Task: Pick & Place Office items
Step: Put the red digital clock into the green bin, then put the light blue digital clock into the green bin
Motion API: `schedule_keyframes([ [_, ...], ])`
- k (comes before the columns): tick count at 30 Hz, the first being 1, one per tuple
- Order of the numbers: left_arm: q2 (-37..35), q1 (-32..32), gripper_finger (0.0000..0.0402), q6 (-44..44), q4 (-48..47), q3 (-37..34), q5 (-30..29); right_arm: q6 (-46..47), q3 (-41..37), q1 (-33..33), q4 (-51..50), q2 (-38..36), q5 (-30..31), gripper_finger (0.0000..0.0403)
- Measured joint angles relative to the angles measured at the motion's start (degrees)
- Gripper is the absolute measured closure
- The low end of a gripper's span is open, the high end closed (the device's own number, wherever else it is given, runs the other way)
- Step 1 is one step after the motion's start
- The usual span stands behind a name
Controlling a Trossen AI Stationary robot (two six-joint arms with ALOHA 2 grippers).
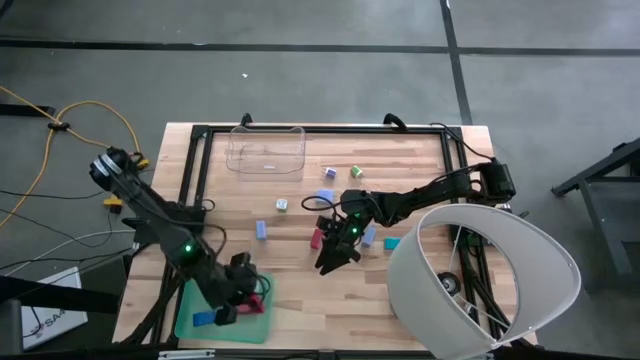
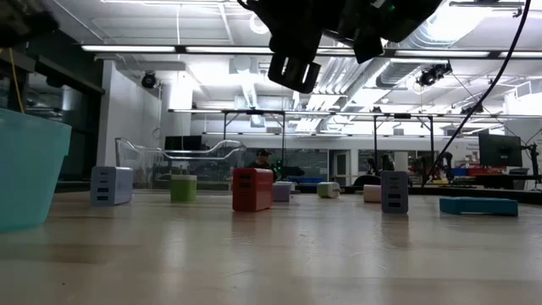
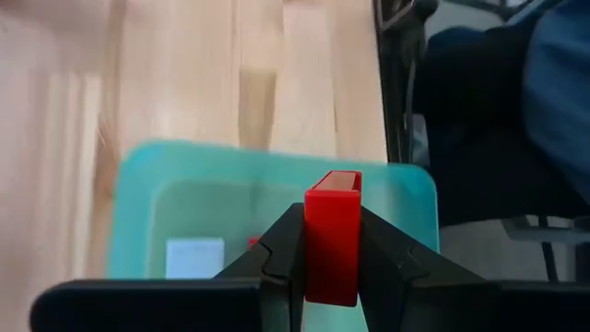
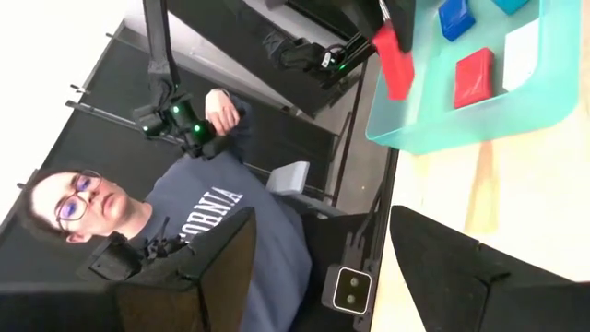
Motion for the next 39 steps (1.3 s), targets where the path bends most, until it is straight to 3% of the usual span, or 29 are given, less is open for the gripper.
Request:
schedule_keyframes([
  [9, 8.2, -3.0, 0.0339, -6.8, 1.0, 0.0, -0.1, 0.0, 0.0, 1.2, 0.0, 0.0, 1.5, 0.0165],
  [15, 12.3, -3.7, 0.0324, -8.7, 2.6, -0.1, 3.0, 0.0, 0.0, 2.2, 0.0, 0.0, 2.0, 0.0165],
  [22, 12.6, -2.5, 0.0303, -10.0, 5.4, -0.1, 6.8, 0.0, 0.0, 2.3, 0.0, 0.0, 2.9, 0.0165],
  [39, 12.6, -2.1, 0.0261, -5.7, 8.9, -0.1, 5.8, -1.6, 0.0, 2.3, 0.0, 0.0, 2.8, 0.0165],
])
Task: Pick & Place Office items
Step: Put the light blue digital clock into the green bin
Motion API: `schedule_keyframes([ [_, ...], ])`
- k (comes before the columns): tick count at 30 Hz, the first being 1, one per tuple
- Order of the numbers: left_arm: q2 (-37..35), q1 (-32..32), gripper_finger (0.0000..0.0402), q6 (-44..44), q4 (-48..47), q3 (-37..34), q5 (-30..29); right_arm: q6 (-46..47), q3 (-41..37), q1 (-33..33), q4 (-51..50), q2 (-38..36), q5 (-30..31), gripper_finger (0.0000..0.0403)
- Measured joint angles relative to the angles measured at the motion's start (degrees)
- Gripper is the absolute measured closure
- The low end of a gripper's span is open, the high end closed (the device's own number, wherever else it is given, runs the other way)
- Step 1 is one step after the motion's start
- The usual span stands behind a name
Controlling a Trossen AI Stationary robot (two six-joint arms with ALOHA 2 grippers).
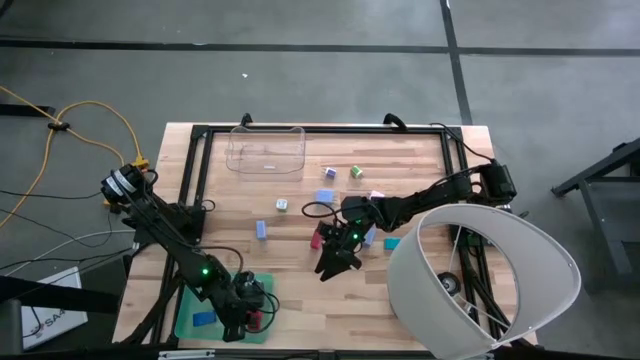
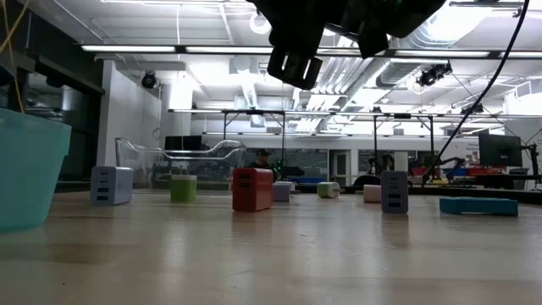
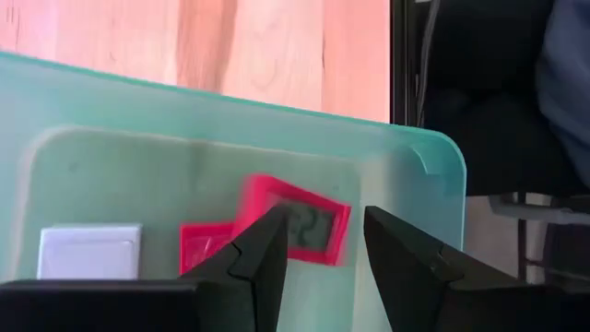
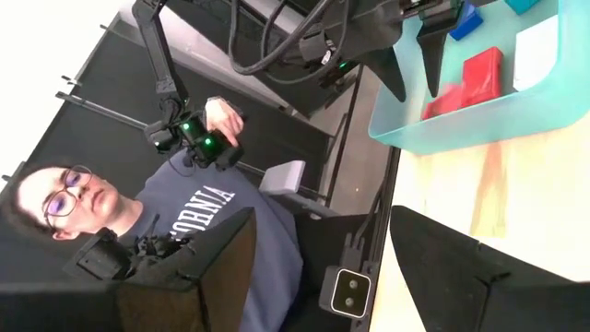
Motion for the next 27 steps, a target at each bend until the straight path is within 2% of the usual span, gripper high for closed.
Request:
schedule_keyframes([
  [11, -0.7, 3.3, 0.0261, 9.0, -2.8, 0.0, -0.3, -0.2, 0.0, 0.0, 0.0, 0.0, 0.0, 0.0165],
  [18, -6.9, 7.0, 0.0261, 12.7, -9.4, 0.0, -1.1, -1.6, 0.0, -0.4, -0.1, 0.0, -0.6, 0.0165],
  [22, -11.9, 9.3, 0.0261, 17.6, -9.4, 0.0, -3.9, -3.8, 0.0, -1.5, -0.2, 0.0, -4.7, 0.0165],
  [27, -17.9, 12.3, 0.0261, 24.2, -9.4, 0.0, -10.1, -8.5, 0.0, -3.3, -3.8, 0.0, -10.4, 0.0165],
])
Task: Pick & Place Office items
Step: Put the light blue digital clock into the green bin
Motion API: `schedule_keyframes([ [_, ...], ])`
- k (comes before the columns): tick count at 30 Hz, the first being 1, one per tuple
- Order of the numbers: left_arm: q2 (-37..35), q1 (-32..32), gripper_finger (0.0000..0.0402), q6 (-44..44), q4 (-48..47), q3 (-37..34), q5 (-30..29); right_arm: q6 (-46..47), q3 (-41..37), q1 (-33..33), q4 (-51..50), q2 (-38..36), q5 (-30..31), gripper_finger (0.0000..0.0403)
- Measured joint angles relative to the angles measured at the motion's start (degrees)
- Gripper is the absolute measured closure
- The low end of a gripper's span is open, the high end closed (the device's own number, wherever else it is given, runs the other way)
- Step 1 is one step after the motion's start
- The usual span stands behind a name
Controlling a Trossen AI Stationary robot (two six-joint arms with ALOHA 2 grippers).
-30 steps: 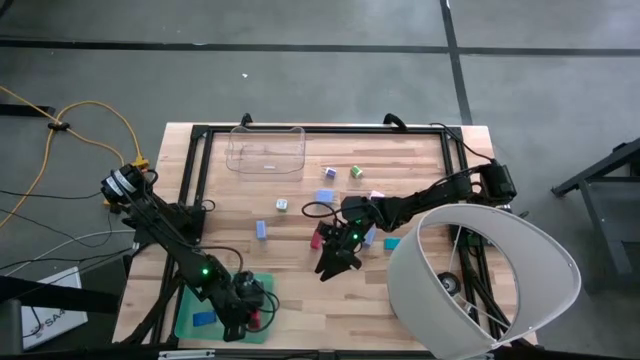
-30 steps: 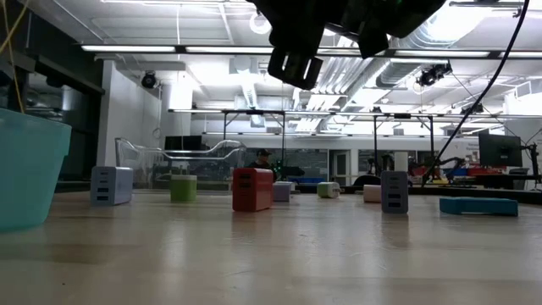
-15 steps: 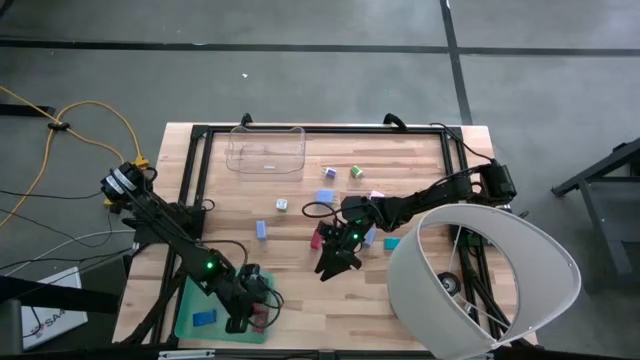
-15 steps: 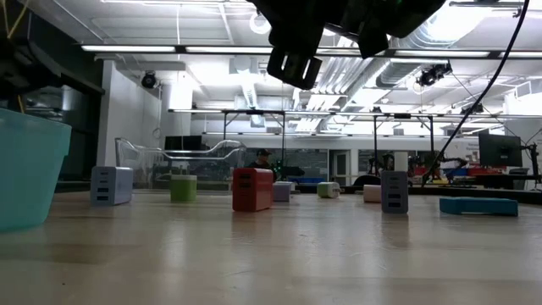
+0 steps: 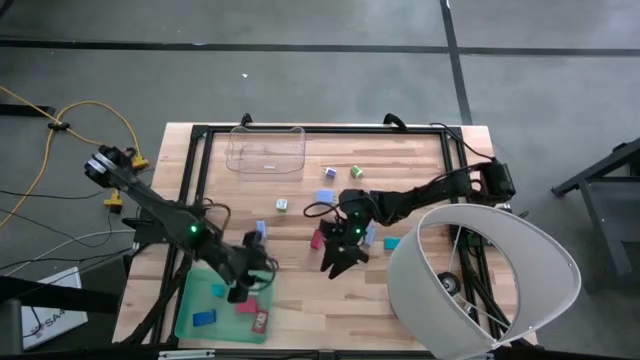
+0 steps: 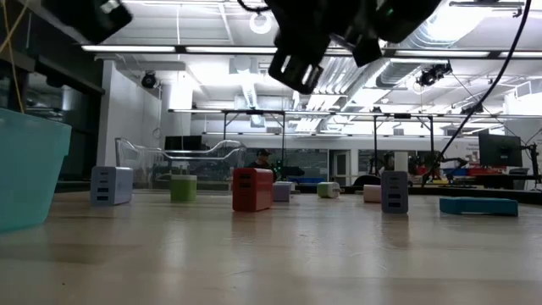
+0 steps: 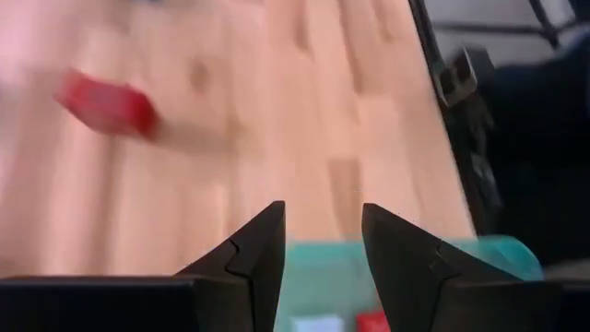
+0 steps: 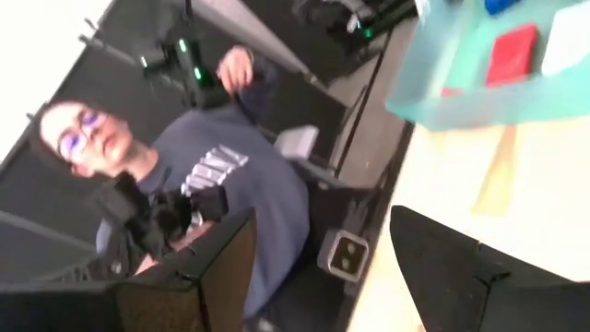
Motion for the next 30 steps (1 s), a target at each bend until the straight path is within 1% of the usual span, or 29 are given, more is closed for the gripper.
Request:
schedule_keyframes([
  [2, -1.9, 1.2, 0.0261, 2.4, 0.0, 0.0, -2.3, -2.6, 0.0, -0.9, -3.9, 0.0, -1.9, 0.0165],
  [4, -3.5, 2.5, 0.0261, 4.7, 0.0, 0.0, -3.5, -5.8, 0.0, -1.7, -9.0, 0.0, -3.0, 0.0165],
  [7, -5.2, 4.5, 0.0261, 7.8, 0.0, 0.0, -3.6, -12.2, 0.0, -2.7, -17.5, 0.0, -4.7, 0.0165],
  [10, -6.0, 6.4, 0.0261, 11.1, 0.0, 0.0, -3.6, -17.9, 0.0, -3.8, -24.6, 0.0, -4.7, 0.0165],
  [12, -6.0, 7.6, 0.0261, 13.5, 0.0, 0.0, -3.6, -20.1, 0.0, -4.7, -27.5, 0.0, -4.7, 0.0165],
  [16, -5.8, 9.8, 0.0261, 17.3, -0.1, 0.0, -3.6, -22.9, 0.0, -7.1, -30.2, 0.0, -4.7, 0.0165],
  [19, -5.7, 11.5, 0.0261, 17.9, -0.1, 0.0, -3.6, -25.5, 0.0, -9.5, -33.5, -1.5, -5.0, 0.0165],
  [22, -5.7, 12.9, 0.0261, 17.9, -0.3, 0.0, -3.6, -30.8, 0.0, -12.1, -41.4, -4.2, -3.9, 0.0165],
  [24, -5.7, 13.6, 0.0261, 17.8, -0.4, 0.0, -3.4, -35.1, 0.0, -13.5, -46.9, -6.3, -1.0, 0.0165],
  [25, -5.7, 13.9, 0.0261, 17.8, -0.6, 0.0, -3.2, -37.5, 0.0, -14.1, -51.4, -7.8, 1.5, 0.0165],
  [27, -5.7, 14.3, 0.0261, 17.8, -0.5, 0.0, -3.1, -42.3, 0.0, -14.7, -58.1, -10.5, 8.3, 0.0165],
  [30, -5.7, 14.4, 0.0261, 17.7, -0.5, 0.0, -3.1, -47.0, 0.0, -14.6, -69.2, -14.4, 20.4, 0.0165],
])
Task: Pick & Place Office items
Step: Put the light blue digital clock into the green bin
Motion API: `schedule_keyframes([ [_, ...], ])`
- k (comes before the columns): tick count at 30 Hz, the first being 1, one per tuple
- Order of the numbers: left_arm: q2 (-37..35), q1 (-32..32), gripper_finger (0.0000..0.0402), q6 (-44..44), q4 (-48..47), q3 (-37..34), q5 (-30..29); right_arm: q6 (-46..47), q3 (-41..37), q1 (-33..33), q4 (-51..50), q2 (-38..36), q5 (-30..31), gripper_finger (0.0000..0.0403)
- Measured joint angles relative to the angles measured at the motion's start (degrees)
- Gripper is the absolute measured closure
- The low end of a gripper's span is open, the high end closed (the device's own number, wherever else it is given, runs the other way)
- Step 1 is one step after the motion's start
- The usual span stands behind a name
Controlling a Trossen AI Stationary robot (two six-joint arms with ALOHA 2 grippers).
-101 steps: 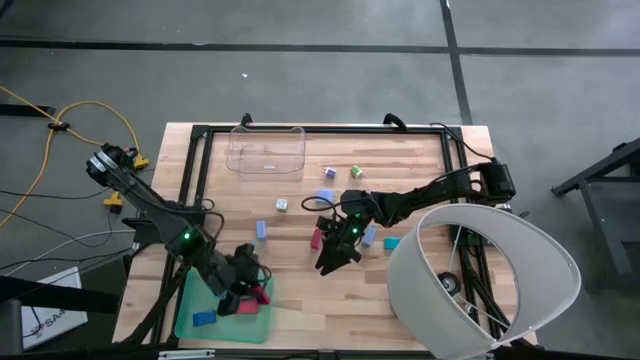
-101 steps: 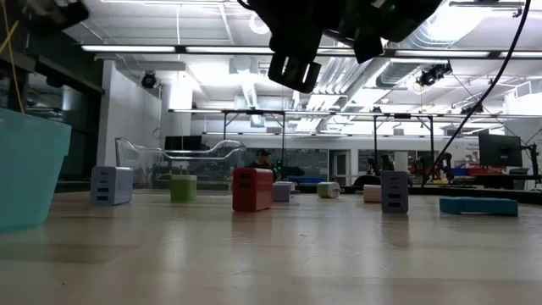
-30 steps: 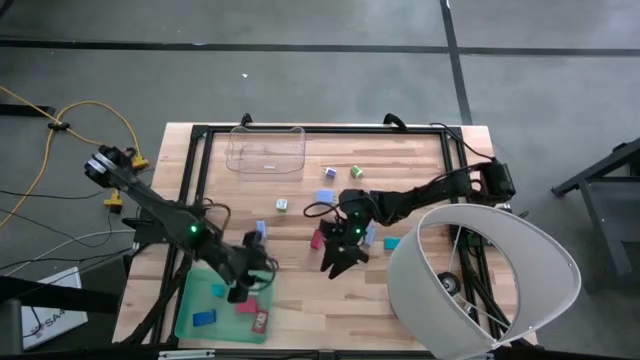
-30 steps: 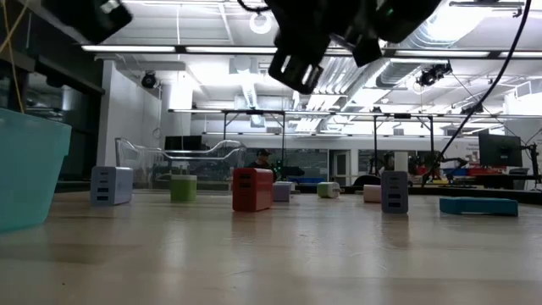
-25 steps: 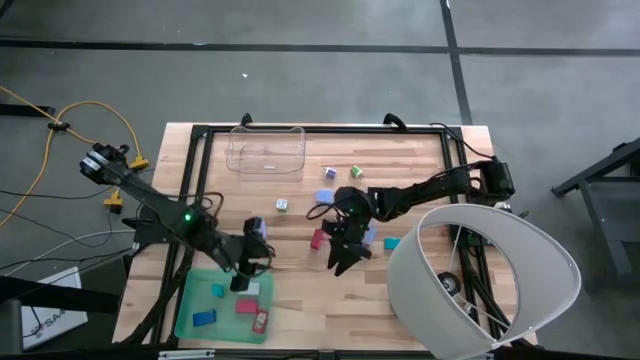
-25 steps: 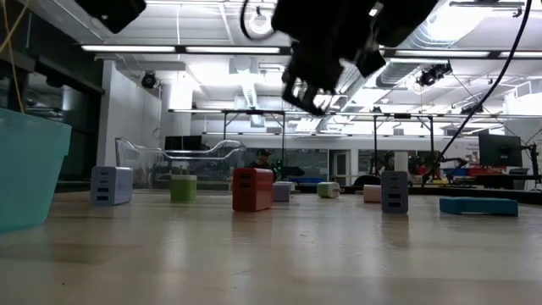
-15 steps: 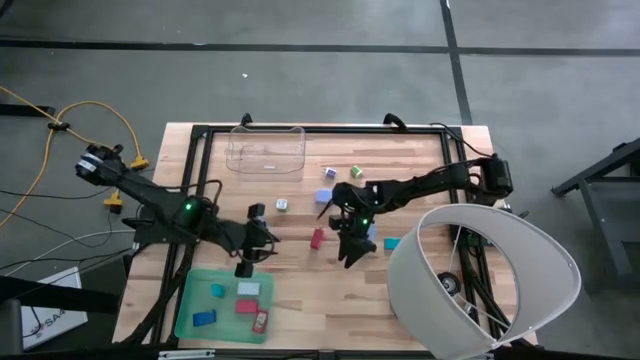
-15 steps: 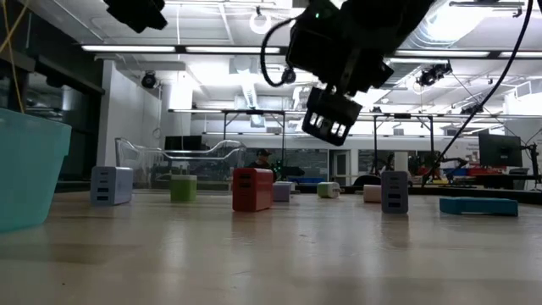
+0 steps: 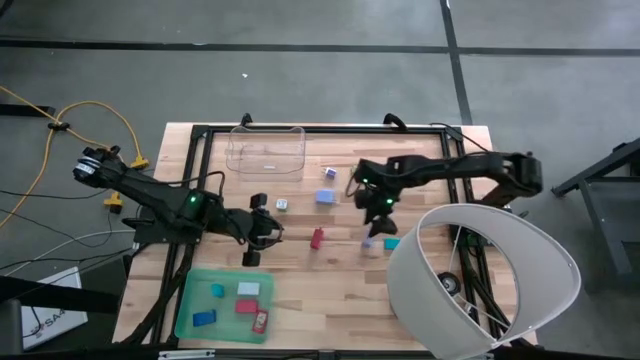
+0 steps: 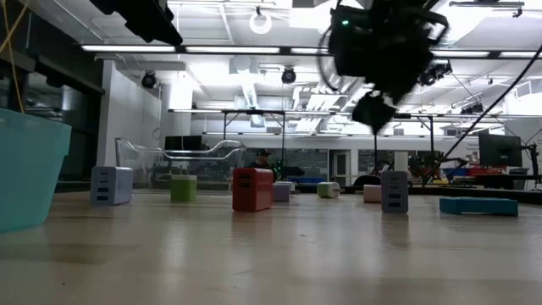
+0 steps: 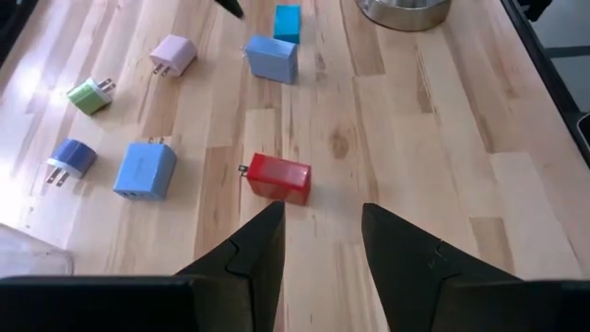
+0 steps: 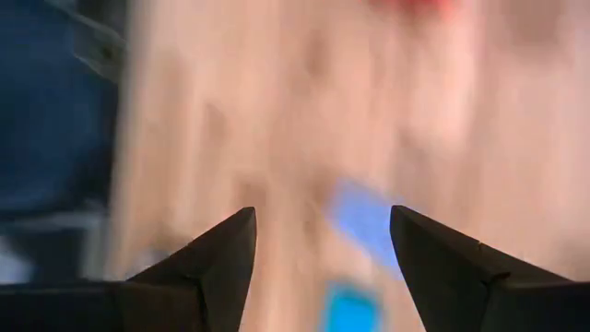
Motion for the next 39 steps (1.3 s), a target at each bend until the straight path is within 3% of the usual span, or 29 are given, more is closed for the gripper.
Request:
schedule_keyframes([
  [2, 0.0, 0.0, 0.0261, -0.5, 0.0, 0.0, 0.0, -0.4, 0.0, 0.7, -4.3, -2.0, 4.8, 0.0165],
  [7, 0.0, 0.0, 0.0261, -2.2, 0.0, 0.0, 0.0, 2.6, 0.0, 3.2, -8.2, -5.0, 6.8, 0.0165],
  [14, 0.0, -0.1, 0.0261, -4.6, 0.0, 0.0, 0.0, 3.8, 0.0, 7.2, -12.7, -5.2, 16.6, 0.0165],
  [18, 0.0, -0.3, 0.0261, -5.0, 0.1, 0.0, 0.0, 6.0, 0.0, 8.1, -14.0, -5.2, 18.8, 0.0165],
  [22, 0.0, -0.3, 0.0261, -5.0, 0.0, 0.0, 0.0, 6.5, -0.9, 8.0, -13.9, -5.2, 18.1, 0.0165],
  [29, 0.0, -0.3, 0.0261, -6.5, 0.1, 0.0, 0.0, 9.5, -11.8, 4.2, -9.4, -5.8, 12.3, 0.0165],
  [39, 0.0, -0.3, 0.0261, -6.5, 0.0, 0.0, 0.0, 16.8, -17.8, 6.8, -0.5, -6.2, 16.1, 0.0165],
])
